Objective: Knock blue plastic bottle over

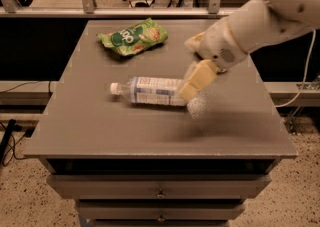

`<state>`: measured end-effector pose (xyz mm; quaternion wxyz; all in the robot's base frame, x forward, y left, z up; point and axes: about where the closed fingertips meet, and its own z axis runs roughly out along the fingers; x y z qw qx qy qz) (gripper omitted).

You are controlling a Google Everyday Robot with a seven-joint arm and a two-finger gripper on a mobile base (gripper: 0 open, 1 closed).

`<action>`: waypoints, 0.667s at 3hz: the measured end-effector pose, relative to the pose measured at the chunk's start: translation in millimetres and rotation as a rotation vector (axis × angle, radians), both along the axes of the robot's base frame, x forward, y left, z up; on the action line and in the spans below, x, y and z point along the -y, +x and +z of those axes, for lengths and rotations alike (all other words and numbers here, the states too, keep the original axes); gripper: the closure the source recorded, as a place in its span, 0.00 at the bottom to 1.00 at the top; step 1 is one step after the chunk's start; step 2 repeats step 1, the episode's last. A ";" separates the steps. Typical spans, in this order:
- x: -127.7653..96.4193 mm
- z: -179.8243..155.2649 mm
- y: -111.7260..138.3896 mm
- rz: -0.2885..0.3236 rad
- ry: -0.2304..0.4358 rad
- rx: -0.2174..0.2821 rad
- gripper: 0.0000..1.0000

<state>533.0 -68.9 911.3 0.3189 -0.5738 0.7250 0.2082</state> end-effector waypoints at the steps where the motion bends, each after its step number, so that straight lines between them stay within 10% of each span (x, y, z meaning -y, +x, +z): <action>1: 49.2 30.1 -13.9 0.014 0.147 0.070 0.00; 2: 49.2 30.1 -13.9 0.014 0.147 0.070 0.00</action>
Offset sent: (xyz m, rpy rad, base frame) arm 0.0000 0.0000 0.0000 0.0000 0.0000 0.0000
